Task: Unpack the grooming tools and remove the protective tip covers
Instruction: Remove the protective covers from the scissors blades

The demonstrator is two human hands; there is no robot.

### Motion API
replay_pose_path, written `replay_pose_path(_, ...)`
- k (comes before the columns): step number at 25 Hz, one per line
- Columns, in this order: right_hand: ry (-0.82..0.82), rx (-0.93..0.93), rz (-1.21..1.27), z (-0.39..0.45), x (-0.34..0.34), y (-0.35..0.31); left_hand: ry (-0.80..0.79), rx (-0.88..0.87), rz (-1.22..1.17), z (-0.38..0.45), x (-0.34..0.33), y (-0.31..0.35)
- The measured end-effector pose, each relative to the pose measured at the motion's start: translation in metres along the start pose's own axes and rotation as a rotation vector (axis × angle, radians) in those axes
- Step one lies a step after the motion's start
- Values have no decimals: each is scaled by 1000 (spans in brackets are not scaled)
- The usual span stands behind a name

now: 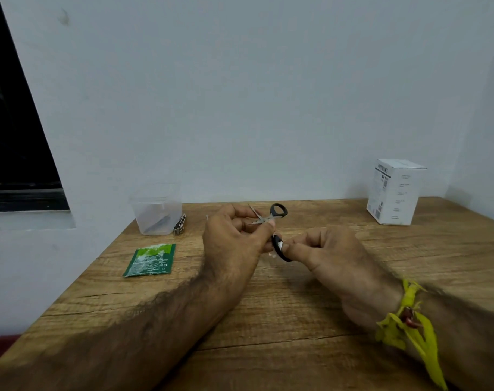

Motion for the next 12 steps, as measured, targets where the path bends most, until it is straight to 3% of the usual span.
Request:
replay_pose_path(7,109,-234,129,1,-1,-3,31,-107,28,-8,-3,12)
replay_pose_path(12,77,-213,96,1,-3,-3,34,-124,72,-10,-3,14)
Point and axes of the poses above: each hand's wrist, its own z-axis towards the middle knuckle, its own x-axis out of the back of the hand, y = z × x, the point moved 3 cm from there along z, towards the middle knuckle, and after that the axes turned 7 degrees about y, right-handed, at the moved point
